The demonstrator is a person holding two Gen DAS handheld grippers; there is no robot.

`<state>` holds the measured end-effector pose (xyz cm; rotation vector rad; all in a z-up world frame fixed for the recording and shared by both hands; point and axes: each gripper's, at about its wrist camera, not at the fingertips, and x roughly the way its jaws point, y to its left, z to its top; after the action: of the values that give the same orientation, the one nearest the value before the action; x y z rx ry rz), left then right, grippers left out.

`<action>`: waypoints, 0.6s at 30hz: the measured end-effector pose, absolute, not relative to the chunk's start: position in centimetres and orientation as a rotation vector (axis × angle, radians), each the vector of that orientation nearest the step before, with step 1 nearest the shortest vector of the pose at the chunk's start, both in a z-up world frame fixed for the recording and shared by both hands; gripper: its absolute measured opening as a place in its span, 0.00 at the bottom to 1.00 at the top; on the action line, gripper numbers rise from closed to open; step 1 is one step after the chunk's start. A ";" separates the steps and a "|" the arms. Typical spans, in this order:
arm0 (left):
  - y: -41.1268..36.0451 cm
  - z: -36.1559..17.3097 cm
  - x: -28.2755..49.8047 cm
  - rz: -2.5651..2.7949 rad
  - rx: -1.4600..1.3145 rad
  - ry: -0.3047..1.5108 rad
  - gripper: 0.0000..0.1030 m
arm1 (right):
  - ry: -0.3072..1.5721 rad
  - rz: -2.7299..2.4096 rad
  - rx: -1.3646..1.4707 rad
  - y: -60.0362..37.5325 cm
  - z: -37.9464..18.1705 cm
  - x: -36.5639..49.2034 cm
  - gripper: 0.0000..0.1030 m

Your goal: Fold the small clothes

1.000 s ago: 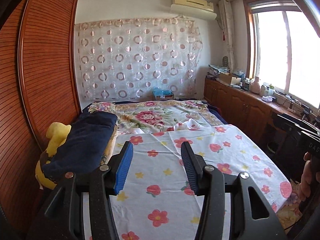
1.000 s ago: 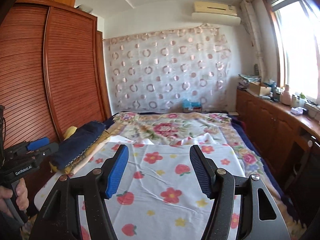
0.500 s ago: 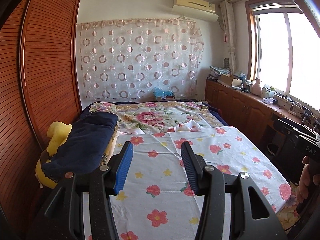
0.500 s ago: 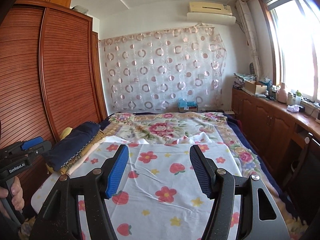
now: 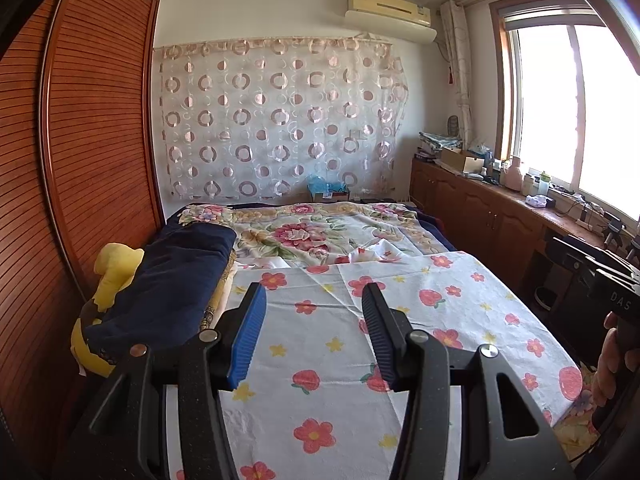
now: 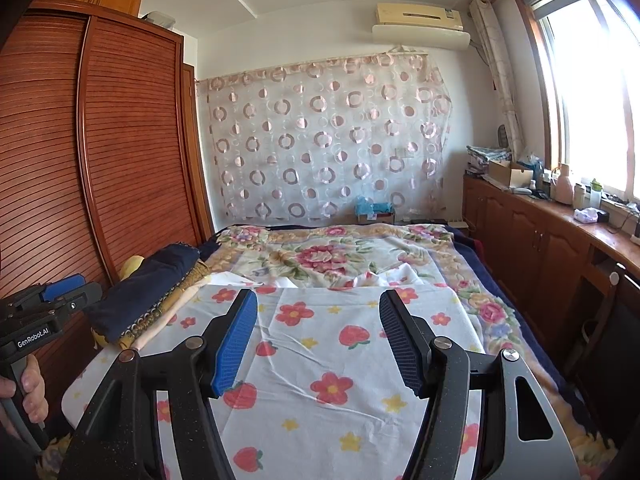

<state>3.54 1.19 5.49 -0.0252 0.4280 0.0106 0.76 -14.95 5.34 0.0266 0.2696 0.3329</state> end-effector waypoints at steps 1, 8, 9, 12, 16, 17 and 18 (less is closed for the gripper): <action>1.2 5.5 3.5 0.013 -0.025 0.428 0.49 | 0.269 0.331 0.027 -15.0 5.4 0.8 0.64; 1.1 5.6 3.6 0.014 -0.027 0.424 0.49 | 0.265 0.333 0.021 -15.8 5.5 0.8 0.64; 1.2 5.6 3.5 0.014 -0.027 0.424 0.49 | 0.266 0.334 0.021 -15.8 5.4 0.9 0.64; 1.2 5.6 3.5 0.014 -0.026 0.424 0.49 | 0.266 0.337 0.017 -16.1 5.3 0.9 0.64; 1.2 5.6 3.5 0.013 -0.027 0.424 0.49 | 0.269 0.341 0.014 -16.5 5.4 0.8 0.64; 1.2 5.6 3.5 0.014 -0.026 0.424 0.49 | 0.269 0.341 0.013 -16.5 5.5 0.9 0.64; 1.2 5.6 3.5 0.015 -0.026 0.423 0.49 | 0.270 0.342 0.013 -16.6 5.5 0.9 0.64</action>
<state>3.51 1.24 5.60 -0.0265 0.4234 0.0148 0.88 -16.64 5.54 0.0132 0.2697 0.3420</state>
